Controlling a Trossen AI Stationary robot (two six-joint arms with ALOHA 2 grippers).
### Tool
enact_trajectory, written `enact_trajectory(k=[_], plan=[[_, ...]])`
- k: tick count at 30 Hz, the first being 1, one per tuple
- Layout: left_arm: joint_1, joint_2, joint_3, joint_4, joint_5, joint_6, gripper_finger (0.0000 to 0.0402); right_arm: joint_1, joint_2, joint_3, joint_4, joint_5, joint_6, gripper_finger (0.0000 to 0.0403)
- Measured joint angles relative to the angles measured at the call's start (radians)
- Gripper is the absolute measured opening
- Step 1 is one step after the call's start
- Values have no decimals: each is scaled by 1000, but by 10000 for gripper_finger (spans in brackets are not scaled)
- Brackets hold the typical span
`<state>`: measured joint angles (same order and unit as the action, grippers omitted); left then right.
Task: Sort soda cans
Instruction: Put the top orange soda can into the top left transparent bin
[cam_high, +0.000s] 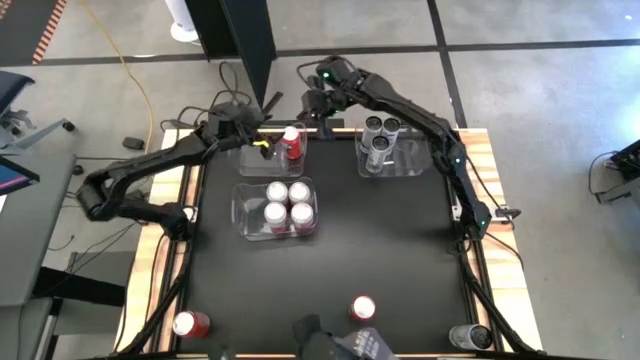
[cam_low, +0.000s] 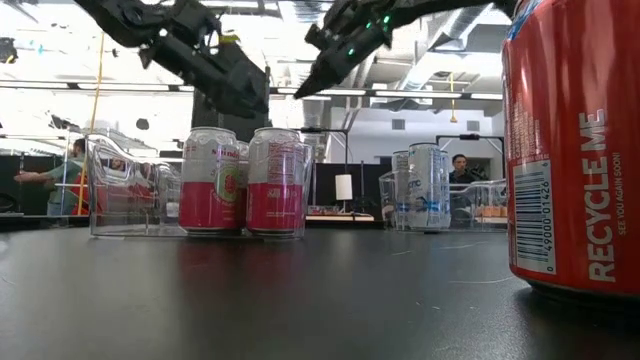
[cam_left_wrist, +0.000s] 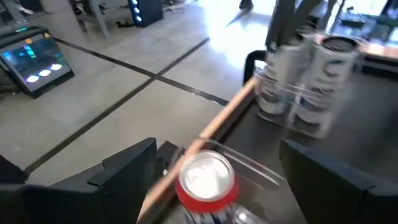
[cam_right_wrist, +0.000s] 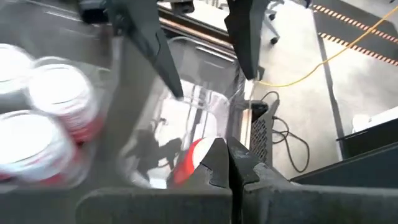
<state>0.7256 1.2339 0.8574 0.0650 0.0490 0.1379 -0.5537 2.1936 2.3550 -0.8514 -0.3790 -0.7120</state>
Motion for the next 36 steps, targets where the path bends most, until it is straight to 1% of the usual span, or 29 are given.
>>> enact_trajectory(k=[5, 7, 10, 16, 21, 26, 32, 36], plan=[[-57, -83, 0, -127, 0, 7, 336, 25, -93, 0, -184, 0, -21, 0], [-87, -100, 0, -143, 0, 7, 336, 44, -133, 0, -266, 4, -21, 0], [-136, -106, 0, -153, -2, 3, 336, 82, -194, 0, -377, 38, 12, 0], [-235, -103, -5, -155, -7, 1, 336, 206, -304, 0, -565, 134, 144, 0], [-327, -103, -45, -108, -6, 1, 336, 349, -398, -44, -596, 243, 316, 0], [-416, -102, -82, -71, -6, 0, 336, 505, -491, -181, -587, 390, 519, 0], [-536, -103, -111, -37, -6, 18, 336, 714, -617, -458, -500, 554, 829, 0], [-630, -103, -112, -6, -6, 51, 336, 886, -704, -646, -394, 698, 1063, 6]])
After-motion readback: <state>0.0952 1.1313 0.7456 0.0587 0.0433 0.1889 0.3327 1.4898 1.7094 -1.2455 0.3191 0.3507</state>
